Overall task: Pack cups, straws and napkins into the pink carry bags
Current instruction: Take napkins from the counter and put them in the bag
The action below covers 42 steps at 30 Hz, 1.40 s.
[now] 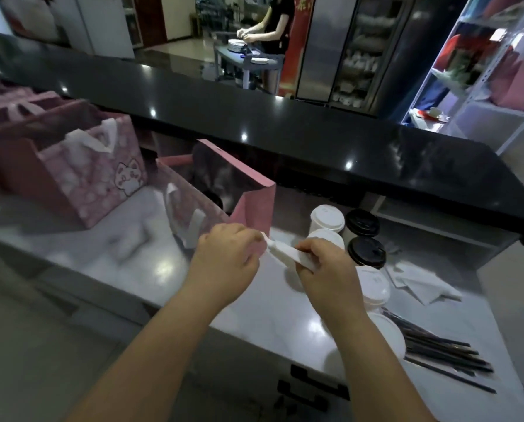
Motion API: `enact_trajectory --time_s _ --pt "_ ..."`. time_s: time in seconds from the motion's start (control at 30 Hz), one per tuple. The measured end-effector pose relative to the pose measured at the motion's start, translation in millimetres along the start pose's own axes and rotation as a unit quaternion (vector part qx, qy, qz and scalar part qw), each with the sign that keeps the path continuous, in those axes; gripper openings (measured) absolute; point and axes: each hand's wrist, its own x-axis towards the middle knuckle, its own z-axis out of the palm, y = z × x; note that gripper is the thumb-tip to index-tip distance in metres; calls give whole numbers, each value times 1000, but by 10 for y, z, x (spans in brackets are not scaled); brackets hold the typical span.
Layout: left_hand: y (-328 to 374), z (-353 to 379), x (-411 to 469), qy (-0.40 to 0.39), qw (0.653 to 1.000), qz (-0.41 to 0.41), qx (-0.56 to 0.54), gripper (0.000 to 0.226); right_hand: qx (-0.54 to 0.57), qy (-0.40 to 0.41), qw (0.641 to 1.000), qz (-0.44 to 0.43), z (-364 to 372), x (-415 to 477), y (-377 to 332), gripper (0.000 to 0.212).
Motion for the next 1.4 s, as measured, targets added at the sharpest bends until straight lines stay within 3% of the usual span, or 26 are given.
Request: enact_trajectory --time_s 0.1,0.4,0.6,0.73,1.0,1.2,1.3,1.4 --pt "-317 -229 50 21 1000 -14 -6 32 1 3 999 -33 116 217 -262 21" --pt "-1088 -510 836 59 997 -54 -14 35 106 40 993 -15 510 1219 -634 26" --pt "-1454 -555 1386 44 998 -32 -18 34 152 -17 988 31 978 1613 -664 18" --pt "-1721 -566 1646 18 998 -16 -50 44 98 -56 992 51 1283 1769 -641 19" --pt "-2126 -464 2093 -144 980 124 -68 69 -72 -70 991 92 1425 1974 -616 11" --pt "-2355 -395 2164 -202 952 192 -127 80 -166 -87 976 107 1449 1978 -694 26" --pt "-2429 -381 2166 -189 946 214 -155 74 -112 -37 989 91 1412 1891 -755 28" --pt "-2484 -417 2171 -187 930 209 -236 66 -32 68 992 97 1373 1697 -808 28"
